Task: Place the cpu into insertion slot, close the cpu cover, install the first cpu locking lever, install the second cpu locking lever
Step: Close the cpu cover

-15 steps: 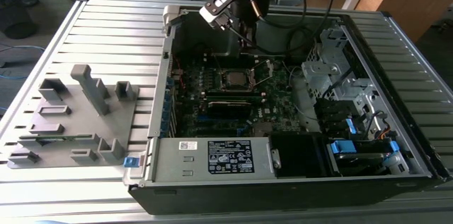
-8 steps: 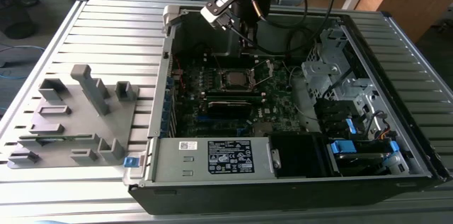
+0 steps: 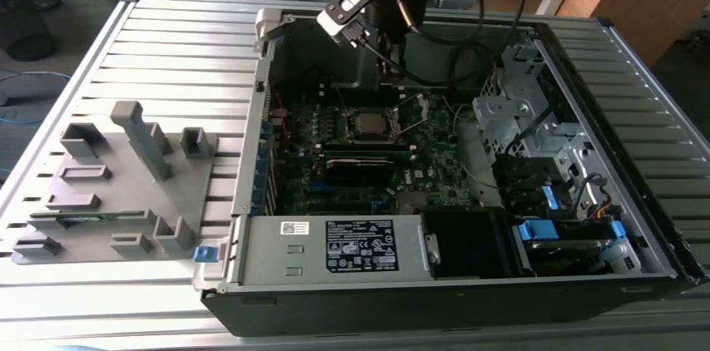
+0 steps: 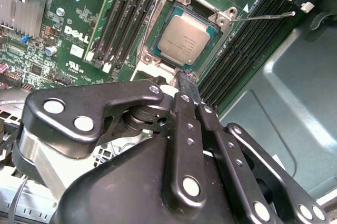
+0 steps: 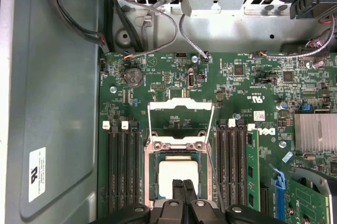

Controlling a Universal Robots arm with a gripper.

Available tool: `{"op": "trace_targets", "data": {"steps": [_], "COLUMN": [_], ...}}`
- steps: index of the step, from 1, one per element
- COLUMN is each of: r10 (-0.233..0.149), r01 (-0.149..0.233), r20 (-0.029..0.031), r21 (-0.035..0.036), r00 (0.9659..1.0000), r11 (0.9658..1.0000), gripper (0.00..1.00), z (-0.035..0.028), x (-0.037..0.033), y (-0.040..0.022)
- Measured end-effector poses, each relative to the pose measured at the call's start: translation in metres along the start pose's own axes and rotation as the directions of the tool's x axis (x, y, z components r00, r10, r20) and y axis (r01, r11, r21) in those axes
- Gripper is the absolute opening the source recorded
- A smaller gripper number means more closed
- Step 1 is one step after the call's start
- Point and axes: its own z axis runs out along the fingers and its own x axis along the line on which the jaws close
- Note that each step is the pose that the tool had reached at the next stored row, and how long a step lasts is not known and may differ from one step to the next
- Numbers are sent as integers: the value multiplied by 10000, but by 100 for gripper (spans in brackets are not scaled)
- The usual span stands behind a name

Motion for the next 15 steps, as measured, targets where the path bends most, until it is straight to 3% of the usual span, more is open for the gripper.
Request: {"op": "trace_targets", "data": {"steps": [15], "r10": [0], "r01": [0], "r20": [0], "r21": [0], "r00": [10000], "r11": [10000], "gripper": [11], "z": [3], "x": [1], "y": [41]}}
